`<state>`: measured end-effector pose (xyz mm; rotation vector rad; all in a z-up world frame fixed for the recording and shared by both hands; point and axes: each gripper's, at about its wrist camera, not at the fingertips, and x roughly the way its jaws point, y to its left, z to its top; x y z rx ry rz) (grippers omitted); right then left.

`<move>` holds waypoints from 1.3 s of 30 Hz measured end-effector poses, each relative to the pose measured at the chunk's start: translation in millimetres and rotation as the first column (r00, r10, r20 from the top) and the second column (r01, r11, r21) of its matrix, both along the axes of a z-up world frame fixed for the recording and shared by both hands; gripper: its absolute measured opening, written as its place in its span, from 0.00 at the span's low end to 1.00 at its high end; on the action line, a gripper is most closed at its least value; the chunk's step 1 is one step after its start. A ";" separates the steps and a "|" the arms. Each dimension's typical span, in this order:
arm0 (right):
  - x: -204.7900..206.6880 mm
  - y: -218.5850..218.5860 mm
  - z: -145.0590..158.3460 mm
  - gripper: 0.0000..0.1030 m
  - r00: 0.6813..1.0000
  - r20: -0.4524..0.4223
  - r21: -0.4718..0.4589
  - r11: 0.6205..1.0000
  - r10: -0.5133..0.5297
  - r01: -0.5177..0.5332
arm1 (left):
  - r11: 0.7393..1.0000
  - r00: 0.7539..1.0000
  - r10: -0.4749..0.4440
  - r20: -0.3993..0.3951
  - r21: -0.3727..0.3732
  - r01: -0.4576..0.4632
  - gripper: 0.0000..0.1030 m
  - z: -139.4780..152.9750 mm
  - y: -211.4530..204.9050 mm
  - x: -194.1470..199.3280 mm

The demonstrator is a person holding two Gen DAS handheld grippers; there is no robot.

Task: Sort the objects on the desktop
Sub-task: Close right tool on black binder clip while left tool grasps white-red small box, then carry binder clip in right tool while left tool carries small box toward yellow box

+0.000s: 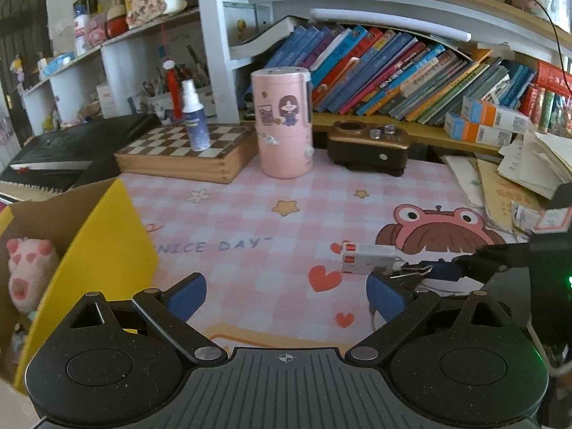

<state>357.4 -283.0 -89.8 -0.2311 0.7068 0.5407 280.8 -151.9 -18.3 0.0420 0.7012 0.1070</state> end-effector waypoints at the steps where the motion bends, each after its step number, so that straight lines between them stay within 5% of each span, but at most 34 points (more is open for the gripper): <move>1: -2.3 -1.8 1.9 0.37 1.000 0.010 -0.007 1.000 -0.009 0.009 | 1.000 1.000 -0.006 0.000 -0.004 0.006 0.95 -0.6 -2.2 2.7; 13: -31.9 -65.0 23.6 0.37 0.967 0.018 0.004 0.968 -0.252 0.252 | 0.994 0.994 -0.111 -0.016 -0.025 0.111 0.95 -22.2 -40.4 40.8; 28: -47.7 -90.4 37.2 0.37 0.934 0.005 0.053 0.933 -0.357 0.356 | 0.991 0.990 -0.134 -0.044 0.004 0.135 0.93 -51.8 -55.0 78.6; 33: -47.9 -92.5 38.9 0.37 0.931 0.004 0.054 0.929 -0.366 0.365 | 0.992 0.989 -0.126 -0.073 -0.020 0.125 0.82 -62.5 -51.0 86.7; 37: -47.2 -91.9 39.0 0.37 0.929 0.004 0.051 0.928 -0.370 0.370 | 0.990 0.987 -0.137 -0.086 -0.033 0.134 0.55 -67.3 -50.2 88.5; 39: -47.1 -90.6 39.4 0.37 0.929 0.008 0.048 0.928 -0.371 0.370 | 0.989 0.986 -0.143 -0.088 -0.046 0.140 0.51 -67.5 -48.5 87.5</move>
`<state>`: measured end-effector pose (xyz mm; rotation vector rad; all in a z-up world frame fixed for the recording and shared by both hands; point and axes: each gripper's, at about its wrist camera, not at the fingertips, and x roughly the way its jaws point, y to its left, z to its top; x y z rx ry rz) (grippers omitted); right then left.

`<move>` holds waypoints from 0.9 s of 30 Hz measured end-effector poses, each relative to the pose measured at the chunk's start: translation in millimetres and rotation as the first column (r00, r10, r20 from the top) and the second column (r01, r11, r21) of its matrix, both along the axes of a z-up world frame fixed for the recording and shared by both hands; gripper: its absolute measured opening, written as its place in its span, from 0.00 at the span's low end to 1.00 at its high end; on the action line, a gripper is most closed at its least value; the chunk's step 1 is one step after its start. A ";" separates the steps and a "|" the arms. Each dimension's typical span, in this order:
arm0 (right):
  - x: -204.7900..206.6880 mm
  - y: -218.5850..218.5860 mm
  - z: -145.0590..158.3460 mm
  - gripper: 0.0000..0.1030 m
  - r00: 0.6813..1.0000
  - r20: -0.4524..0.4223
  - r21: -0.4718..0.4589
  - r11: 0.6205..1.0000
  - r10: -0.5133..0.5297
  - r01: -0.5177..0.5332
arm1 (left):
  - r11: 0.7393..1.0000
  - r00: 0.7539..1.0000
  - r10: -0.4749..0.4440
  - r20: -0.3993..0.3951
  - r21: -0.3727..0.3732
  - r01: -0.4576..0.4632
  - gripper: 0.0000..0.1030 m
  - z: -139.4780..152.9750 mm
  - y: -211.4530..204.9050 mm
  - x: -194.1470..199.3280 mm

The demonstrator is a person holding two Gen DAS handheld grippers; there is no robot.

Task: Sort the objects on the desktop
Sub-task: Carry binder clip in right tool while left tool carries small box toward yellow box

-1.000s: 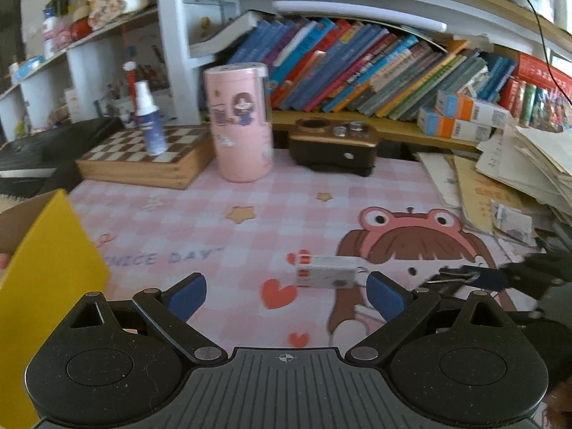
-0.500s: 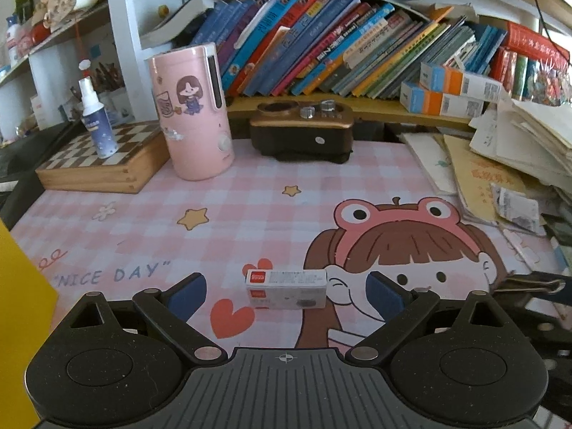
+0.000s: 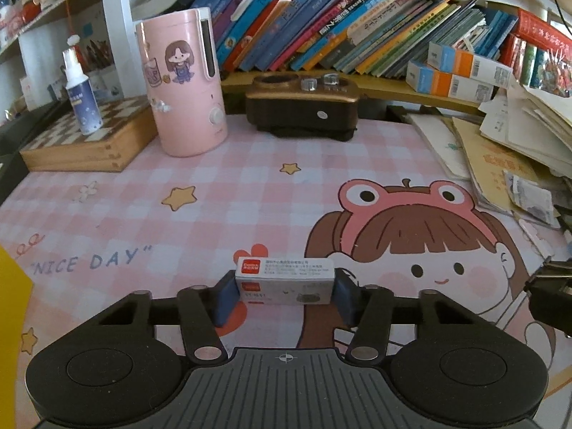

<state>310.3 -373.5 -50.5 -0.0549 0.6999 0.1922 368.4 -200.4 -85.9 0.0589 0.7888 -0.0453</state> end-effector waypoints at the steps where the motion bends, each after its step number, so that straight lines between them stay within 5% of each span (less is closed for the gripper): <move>1: 0.0 0.7 0.4 0.37 1.000 0.002 -0.003 1.000 0.001 -0.001 | 1.000 1.000 0.001 0.001 -0.007 -0.001 0.51 0.8 1.1 -0.9; 27: -45.9 39.0 21.5 0.37 0.989 0.041 -0.005 0.990 0.142 -0.142 | 0.998 0.992 0.024 0.121 -0.068 -0.015 0.51 59.2 32.5 -109.0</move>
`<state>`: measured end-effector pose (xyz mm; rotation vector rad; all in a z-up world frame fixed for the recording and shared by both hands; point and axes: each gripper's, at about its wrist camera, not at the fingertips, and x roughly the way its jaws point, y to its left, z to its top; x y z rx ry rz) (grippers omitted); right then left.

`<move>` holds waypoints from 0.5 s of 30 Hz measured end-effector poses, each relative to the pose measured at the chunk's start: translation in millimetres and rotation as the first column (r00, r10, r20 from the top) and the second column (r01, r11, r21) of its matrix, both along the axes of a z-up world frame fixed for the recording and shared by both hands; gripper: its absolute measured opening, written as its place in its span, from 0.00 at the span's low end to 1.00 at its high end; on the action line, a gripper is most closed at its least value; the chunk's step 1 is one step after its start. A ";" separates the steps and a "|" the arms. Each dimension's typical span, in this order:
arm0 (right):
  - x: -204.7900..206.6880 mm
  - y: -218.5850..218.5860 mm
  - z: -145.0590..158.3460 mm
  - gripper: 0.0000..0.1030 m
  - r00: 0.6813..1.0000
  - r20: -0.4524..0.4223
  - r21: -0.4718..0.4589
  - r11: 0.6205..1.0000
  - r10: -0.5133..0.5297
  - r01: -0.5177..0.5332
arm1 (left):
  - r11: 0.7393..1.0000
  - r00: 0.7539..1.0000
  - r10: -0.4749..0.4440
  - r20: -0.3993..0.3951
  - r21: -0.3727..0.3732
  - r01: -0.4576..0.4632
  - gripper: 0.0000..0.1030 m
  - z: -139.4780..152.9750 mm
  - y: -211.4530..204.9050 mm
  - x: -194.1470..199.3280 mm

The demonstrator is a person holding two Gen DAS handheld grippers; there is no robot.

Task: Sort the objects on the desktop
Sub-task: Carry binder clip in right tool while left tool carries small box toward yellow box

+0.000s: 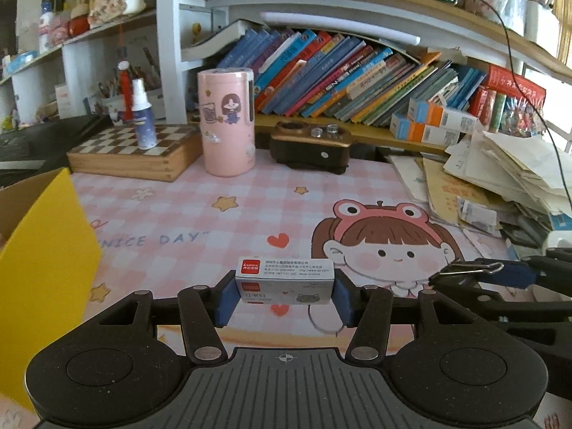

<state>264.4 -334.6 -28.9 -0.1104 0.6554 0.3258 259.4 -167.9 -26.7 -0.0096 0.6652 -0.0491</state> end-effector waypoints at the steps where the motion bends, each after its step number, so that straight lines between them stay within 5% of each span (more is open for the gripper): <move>1: -3.3 1.8 0.4 0.37 1.000 0.000 0.000 1.000 0.004 -0.004 | 1.000 1.000 0.003 0.002 -0.002 -0.003 0.51 1.6 1.6 -5.8; 15: -48.1 45.1 1.2 0.37 0.996 -0.028 -0.010 0.996 0.083 -0.083 | 0.999 0.999 0.041 0.031 -0.014 -0.040 0.51 13.4 44.8 -72.6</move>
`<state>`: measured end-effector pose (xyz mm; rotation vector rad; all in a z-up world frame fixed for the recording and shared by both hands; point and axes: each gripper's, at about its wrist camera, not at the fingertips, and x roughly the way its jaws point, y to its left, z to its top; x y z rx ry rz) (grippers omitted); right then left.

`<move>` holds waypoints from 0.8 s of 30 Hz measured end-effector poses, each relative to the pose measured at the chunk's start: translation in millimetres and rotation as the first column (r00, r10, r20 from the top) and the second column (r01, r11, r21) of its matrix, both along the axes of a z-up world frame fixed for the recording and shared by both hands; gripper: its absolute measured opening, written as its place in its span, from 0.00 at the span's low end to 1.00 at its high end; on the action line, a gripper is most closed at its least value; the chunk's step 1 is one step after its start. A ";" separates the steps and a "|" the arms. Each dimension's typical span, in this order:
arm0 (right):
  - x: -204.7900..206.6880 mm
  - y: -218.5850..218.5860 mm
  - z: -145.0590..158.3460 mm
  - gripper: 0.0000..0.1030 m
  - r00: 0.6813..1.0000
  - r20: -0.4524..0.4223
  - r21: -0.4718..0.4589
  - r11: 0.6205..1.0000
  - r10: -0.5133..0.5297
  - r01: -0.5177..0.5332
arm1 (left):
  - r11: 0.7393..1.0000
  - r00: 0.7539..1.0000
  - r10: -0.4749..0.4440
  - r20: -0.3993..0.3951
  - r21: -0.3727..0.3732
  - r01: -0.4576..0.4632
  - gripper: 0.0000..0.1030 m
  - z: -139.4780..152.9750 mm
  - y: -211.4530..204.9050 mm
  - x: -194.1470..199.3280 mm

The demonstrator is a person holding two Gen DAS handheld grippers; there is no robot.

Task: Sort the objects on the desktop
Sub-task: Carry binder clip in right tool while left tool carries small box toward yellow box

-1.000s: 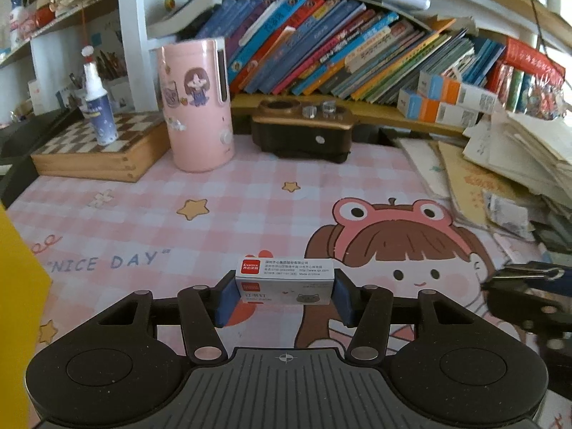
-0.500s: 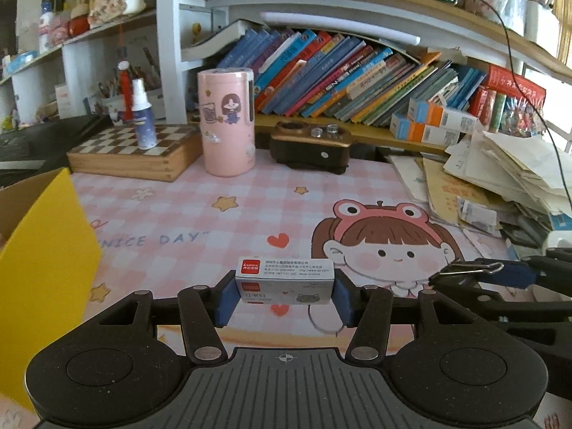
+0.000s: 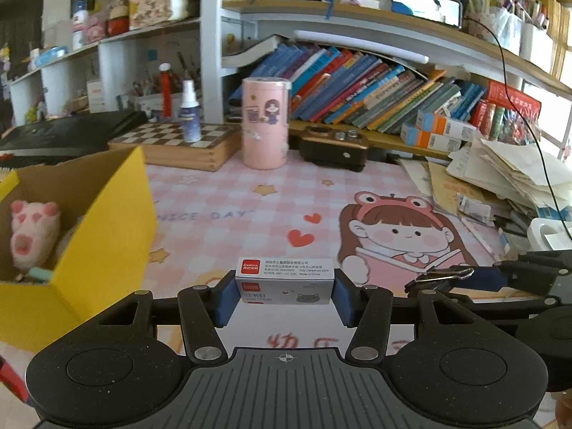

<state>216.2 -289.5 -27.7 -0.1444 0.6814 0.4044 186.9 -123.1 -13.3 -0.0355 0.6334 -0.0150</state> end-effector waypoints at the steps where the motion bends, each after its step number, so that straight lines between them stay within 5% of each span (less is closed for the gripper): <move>1: -3.1 4.4 0.4 0.37 1.000 0.000 0.000 1.000 0.003 -0.003 | 1.000 1.000 0.002 0.001 -0.002 -0.002 0.51 0.5 4.3 -3.9; 24: -114.8 127.0 11.8 0.37 0.992 0.010 -0.004 0.992 0.129 -0.129 | 0.995 0.995 0.093 0.022 -0.019 -0.093 0.51 12.0 111.7 -116.4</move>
